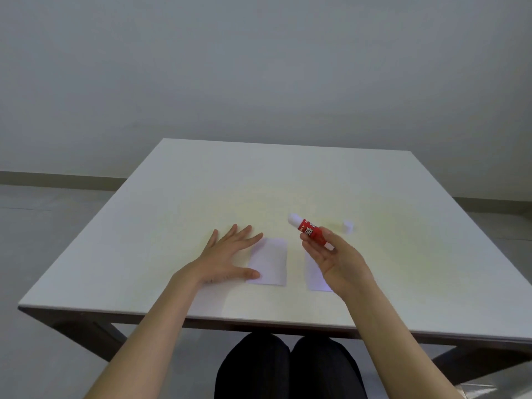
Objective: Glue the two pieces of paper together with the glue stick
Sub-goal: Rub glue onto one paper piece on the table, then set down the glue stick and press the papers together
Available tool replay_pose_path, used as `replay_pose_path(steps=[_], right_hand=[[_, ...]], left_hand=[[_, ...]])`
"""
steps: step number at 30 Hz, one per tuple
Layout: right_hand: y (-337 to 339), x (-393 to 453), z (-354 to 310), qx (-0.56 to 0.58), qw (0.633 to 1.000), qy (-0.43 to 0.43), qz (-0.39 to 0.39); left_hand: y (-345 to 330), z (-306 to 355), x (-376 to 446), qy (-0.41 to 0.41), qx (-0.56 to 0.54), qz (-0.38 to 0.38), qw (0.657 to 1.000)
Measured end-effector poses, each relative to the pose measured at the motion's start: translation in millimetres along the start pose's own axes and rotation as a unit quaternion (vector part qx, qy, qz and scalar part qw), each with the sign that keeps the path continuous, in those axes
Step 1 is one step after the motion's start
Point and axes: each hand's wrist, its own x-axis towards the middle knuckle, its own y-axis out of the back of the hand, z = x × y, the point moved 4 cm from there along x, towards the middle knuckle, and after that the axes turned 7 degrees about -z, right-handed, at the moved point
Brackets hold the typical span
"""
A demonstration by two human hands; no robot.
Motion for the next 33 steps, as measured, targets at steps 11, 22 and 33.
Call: replay_pose_path(steps=[11, 22, 33], right_hand=[[-58.1, -15.9, 46.4, 0.138, 0.979, -0.091, -0.117], [-40.4, -22.4, 55.0, -0.628, 0.754, 0.182, -0.062], [-32.1, -12.9, 71.0, -0.880, 0.425, 0.159, -0.143]], left_hand=[[27.0, 79.4, -28.5, -0.073, -0.361, 0.311, 0.876], [70.3, 39.1, -31.2, 0.046, -0.349, 0.418, 0.838], [61.3, -5.4, 9.0, 0.144, -0.289, 0.387, 0.864]])
